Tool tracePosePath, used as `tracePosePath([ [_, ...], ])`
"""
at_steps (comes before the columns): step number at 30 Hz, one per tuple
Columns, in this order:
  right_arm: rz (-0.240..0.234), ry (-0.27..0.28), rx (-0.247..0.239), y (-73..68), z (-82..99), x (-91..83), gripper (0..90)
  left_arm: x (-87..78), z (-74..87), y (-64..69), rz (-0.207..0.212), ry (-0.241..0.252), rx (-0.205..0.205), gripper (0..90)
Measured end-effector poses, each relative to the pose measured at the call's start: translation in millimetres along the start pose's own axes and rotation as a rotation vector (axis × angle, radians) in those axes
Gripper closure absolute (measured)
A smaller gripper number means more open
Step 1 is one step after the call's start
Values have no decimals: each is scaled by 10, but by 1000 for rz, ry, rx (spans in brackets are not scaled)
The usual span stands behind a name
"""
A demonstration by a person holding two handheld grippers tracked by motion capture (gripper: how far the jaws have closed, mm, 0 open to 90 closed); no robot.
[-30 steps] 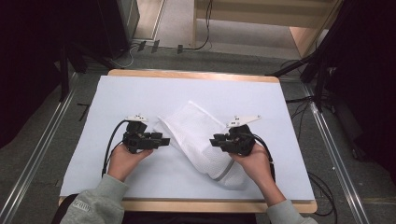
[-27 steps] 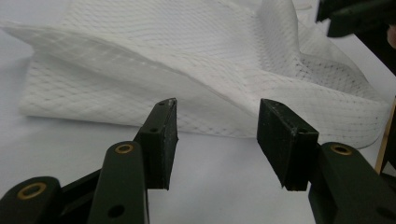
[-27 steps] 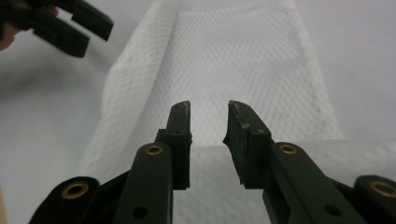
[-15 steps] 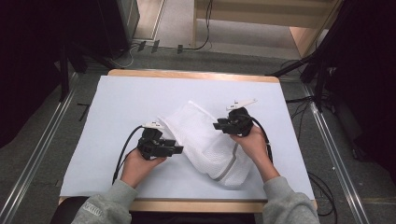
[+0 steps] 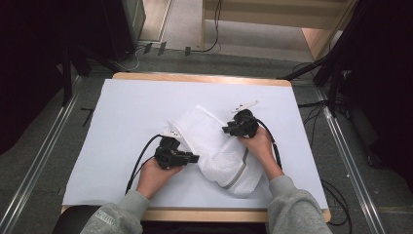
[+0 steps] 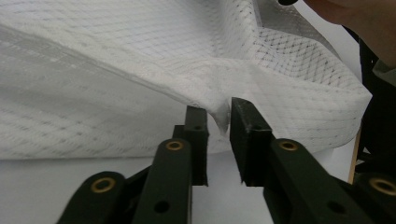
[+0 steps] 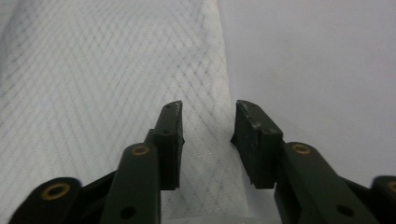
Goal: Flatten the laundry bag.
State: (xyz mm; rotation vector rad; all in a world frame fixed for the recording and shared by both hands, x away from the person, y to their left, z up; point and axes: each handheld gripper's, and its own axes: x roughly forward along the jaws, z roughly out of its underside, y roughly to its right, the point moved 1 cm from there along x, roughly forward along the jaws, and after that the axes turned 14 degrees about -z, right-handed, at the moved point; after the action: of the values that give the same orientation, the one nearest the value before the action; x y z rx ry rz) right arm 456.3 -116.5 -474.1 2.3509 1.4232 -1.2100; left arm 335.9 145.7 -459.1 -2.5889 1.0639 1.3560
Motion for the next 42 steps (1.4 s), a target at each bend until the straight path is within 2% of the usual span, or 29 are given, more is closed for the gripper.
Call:
tracePosePath([
  [2, 31, -10, -6, 12, 7, 3, 602, 14, 5, 6, 2, -2, 4, 890],
  [3, 24, -2, 4, 15, 16, -1, 627, 17, 4, 4, 4, -8, 3, 895],
  [5, 6, 2, 11, 15, 20, -4, 694, 18, 2, -3, 9, -7, 5, 900],
  [6, 10, -4, 17, 0, 22, -4, 724, 18, 0, -6, 14, -6, 0, 900],
  [8, 25, -6, -3, -12, 26, -1, 831, 14, -2, -11, 19, -8, 0, 900],
  [10, 8, -8, 12, -14, 27, -7, 898, 4, -3, -23, 24, -18, 1, 900],
  [13, 0, -9, 43, 0, 20, -29, 900, -41, -8, -46, 23, -18, -1, 900],
  [17, 15, 34, 70, 55, 8, -169, 900, -166, -32, -131, 3, 2, -11, 900],
  [20, 21, 65, 98, 109, 13, -284, 900, -270, -58, -239, -20, 22, -33, 900],
  [21, 22, 73, 94, 130, 19, -317, 900, -301, -66, -278, -26, 27, -37, 900],
  [24, 20, 98, 129, 171, 45, -401, 900, -380, -88, -399, -55, 27, -46, 900],
  [32, -2, 123, 145, 160, 81, -492, 900, -536, -190, -763, -118, 19, -71, 900],
  [38, -2, 117, 146, 129, 120, -473, 900, -495, -272, -1015, -131, -12, -94, 900],
  [42, 32, 124, 146, 136, 141, -480, 900, -389, -349, -1118, -134, -26, -91, 900],
])
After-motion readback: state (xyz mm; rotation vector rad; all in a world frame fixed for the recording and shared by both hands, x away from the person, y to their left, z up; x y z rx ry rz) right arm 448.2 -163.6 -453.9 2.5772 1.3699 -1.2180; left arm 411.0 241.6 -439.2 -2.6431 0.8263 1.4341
